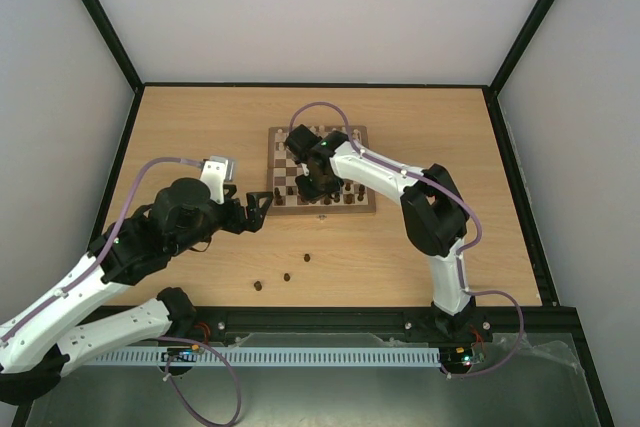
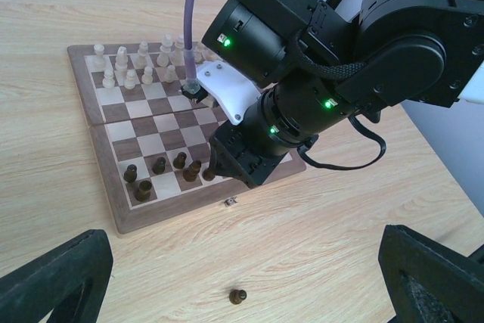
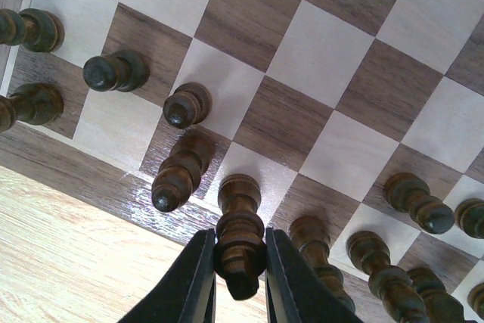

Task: Set up the chess pieces on the board
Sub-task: Place the chess piece on the chessboard, then pick up the chess piece at the center of the board.

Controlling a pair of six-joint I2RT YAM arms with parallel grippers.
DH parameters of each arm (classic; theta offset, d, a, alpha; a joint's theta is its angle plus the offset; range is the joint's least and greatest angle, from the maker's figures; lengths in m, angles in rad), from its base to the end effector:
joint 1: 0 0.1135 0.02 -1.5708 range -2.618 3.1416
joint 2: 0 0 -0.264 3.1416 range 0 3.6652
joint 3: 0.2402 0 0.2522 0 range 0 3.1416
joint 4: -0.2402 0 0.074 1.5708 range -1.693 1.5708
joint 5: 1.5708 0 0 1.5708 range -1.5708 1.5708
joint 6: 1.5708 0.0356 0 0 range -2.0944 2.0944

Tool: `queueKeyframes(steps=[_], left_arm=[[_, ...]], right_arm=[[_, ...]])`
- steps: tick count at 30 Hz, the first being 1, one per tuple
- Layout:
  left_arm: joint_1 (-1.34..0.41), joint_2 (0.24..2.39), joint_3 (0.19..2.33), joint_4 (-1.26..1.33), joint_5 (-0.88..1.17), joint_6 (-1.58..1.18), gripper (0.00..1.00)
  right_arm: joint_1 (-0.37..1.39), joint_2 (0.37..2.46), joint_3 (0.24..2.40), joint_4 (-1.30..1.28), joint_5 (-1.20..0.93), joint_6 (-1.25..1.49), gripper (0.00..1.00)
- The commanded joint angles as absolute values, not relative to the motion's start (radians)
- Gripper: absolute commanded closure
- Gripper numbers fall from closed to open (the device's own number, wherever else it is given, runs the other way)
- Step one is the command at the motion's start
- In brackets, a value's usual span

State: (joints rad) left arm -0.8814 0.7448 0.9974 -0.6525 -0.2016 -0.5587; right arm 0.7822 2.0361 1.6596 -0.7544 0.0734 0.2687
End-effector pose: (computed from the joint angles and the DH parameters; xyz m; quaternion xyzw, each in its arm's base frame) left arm 0.0999 -0.1100 0.3694 0.0783 0.8274 -0.2995 0.4686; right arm 0.3104 0.3047 0.2161 -0.2399 0.9453 0.0784 0.2066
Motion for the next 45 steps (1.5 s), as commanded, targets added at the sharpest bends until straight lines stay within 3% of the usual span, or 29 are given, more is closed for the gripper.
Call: queueKeyframes(steps=[1, 4, 10, 17, 24, 25, 26, 27, 28, 39, 45], left_arm=[[-0.882, 0.746, 0.986, -0.626, -0.198, -0.564, 0.01], [-0.882, 0.745, 0.983, -0.625, -0.199, -0.564, 0.01], [-0.882, 0.745, 0.983, -0.624, -0.199, -0.562, 0.0], [-0.882, 0.742, 0.984, -0.624, -0.202, -0.561, 0.0], [-0.881, 0.743, 1.007, -0.64, -0.223, -0.554, 0.0], [-0.882, 0.74, 1.01, -0.643, -0.228, -0.552, 0.0], [-0.882, 0.737, 1.014, -0.649, -0.232, -0.553, 0.0], [-0.882, 0.738, 1.019, -0.653, -0.236, -0.553, 0.01], [-0.882, 0.738, 1.023, -0.661, -0.241, -0.552, 0.0], [-0.88, 0.742, 1.03, -0.676, -0.287, -0.56, 0.0], [-0.878, 0.751, 1.024, -0.655, -0.263, -0.571, 0.0]], right_arm=[[0.777, 2.008, 1.639, -0.788, 0.072, 0.266, 0.85], [0.778, 2.006, 1.645, -0.793, 0.083, 0.27, 0.82], [0.777, 1.995, 1.661, -0.798, 0.087, 0.272, 0.66], [0.777, 1.948, 1.689, -0.795, 0.039, 0.263, 0.63], [0.778, 1.766, 1.698, -0.761, -0.045, 0.268, 0.44], [0.779, 1.734, 1.691, -0.754, -0.06, 0.27, 0.38], [0.779, 1.696, 1.672, -0.743, -0.076, 0.273, 0.27], [0.78, 1.66, 1.647, -0.732, -0.097, 0.276, 0.08], [0.781, 1.621, 1.617, -0.721, -0.121, 0.278, 0.0], [0.896, 1.238, 1.122, -0.59, -0.17, 0.42, 0.0], [1.04, 1.309, 1.02, -0.563, -0.025, 0.5, 0.21]])
